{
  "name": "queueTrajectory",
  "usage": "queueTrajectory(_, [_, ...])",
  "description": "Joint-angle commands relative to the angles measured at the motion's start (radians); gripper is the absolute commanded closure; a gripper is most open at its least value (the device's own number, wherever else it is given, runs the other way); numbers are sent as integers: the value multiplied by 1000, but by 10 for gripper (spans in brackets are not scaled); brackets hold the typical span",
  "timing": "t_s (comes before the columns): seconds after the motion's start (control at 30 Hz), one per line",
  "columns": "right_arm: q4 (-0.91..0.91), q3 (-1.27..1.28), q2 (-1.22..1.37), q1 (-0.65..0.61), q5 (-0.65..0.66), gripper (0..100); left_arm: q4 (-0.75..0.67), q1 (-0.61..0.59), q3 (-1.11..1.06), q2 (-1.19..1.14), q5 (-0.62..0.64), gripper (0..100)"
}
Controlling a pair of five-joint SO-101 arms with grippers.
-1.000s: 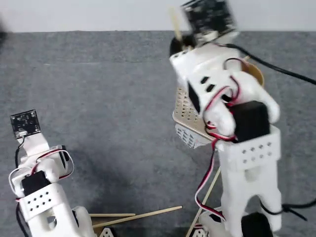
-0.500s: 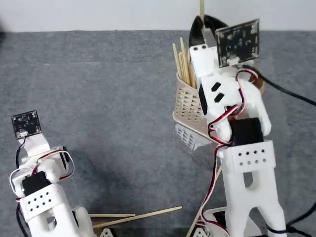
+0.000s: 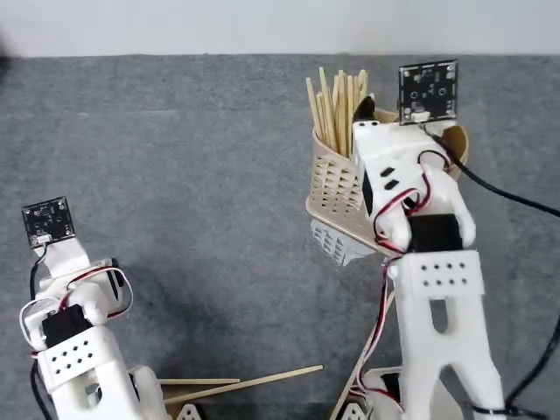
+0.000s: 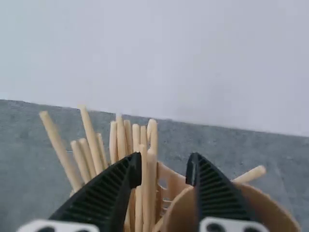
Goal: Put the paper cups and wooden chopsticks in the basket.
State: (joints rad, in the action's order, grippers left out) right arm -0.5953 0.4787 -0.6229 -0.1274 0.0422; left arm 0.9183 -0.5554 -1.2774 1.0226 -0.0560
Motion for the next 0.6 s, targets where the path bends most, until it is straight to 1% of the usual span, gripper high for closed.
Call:
queueTrajectory(0.0, [-166, -164, -87, -16, 25, 859, -25, 0, 5, 21, 5, 824])
queueTrajectory(0.13, [-438, -264, -99, -93, 87, 867, -25, -2, 7, 21, 5, 823])
queueTrajectory(0.27, [-670, -275, -104, -191, 186, 866, -25, -2, 8, 21, 5, 823])
queueTrajectory(0.47, [-955, -273, -101, -314, 284, 869, -25, -5, 10, 21, 5, 823])
queueTrajectory(0.57, [-1076, -272, -99, -383, 310, 869, -52, -52, 12, 21, 6, 823])
